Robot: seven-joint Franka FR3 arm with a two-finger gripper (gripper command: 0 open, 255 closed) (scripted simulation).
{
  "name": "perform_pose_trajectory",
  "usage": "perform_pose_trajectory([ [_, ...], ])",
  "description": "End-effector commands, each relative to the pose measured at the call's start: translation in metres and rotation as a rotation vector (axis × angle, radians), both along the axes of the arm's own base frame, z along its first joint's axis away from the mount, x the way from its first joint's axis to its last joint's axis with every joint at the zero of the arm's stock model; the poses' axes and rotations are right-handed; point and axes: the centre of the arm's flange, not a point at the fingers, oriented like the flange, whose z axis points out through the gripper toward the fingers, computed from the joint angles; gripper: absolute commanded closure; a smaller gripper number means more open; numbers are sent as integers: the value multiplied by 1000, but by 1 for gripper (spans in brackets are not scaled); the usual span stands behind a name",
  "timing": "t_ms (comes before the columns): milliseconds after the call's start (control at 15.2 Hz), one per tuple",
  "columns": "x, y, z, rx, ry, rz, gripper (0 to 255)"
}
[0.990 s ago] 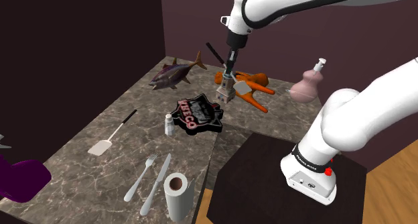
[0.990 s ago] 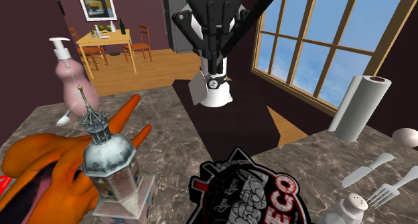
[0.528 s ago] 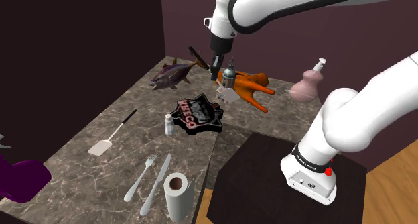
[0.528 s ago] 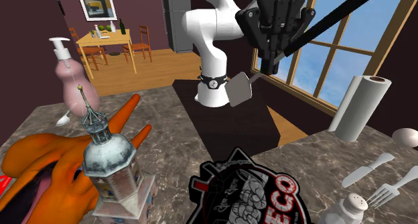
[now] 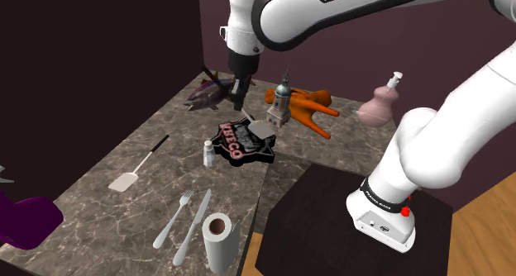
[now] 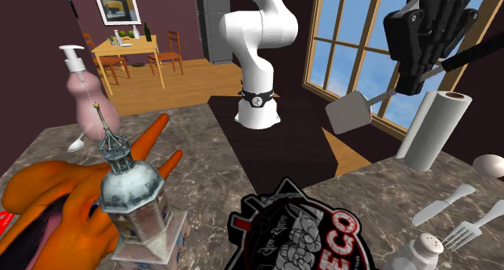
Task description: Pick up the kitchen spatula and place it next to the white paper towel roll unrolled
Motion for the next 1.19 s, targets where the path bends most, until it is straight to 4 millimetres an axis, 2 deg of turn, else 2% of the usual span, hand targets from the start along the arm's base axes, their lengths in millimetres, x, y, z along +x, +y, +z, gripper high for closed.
perform_pose_trajectory([
  [0, 2, 26, -1, 1, 0, -2, 255],
  [1122, 25, 249, -1, 1, 0, -2, 255],
])
